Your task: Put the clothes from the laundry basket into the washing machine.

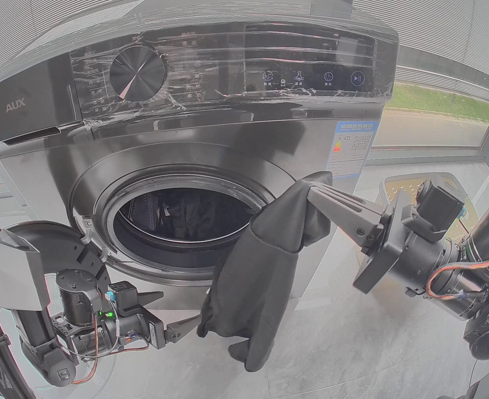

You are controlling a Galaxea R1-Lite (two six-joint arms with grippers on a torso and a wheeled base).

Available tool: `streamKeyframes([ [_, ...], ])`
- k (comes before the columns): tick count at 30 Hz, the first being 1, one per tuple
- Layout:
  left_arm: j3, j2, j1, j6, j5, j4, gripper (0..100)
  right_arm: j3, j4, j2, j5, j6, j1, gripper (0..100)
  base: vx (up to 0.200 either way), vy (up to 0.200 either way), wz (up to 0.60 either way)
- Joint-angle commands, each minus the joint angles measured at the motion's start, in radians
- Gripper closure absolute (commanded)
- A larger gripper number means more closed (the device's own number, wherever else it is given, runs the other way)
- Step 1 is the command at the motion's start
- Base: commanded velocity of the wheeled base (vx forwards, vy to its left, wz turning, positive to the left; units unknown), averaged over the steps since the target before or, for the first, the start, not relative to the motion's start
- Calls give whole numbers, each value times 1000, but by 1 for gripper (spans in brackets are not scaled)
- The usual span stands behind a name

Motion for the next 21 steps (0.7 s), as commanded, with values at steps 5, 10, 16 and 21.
streamKeyframes([
  [5, -23, 65, -20, 3, -2, -2, 0, -33, 0, 71, -7, 0, 24, 100, 0, 0, 0],
  [10, -28, 67, -18, 3, -2, -1, 0, -81, 3, 119, -47, 2, 52, 100, 0, 0, 0],
  [16, -26, 70, -18, 2, -2, -1, 0, -122, 20, 151, -145, 8, 95, 100, 0, 0, 0],
  [21, -28, 82, -18, 2, -6, -2, 0, -142, 20, 165, -152, 8, 98, 100, 0, 0, 0],
])
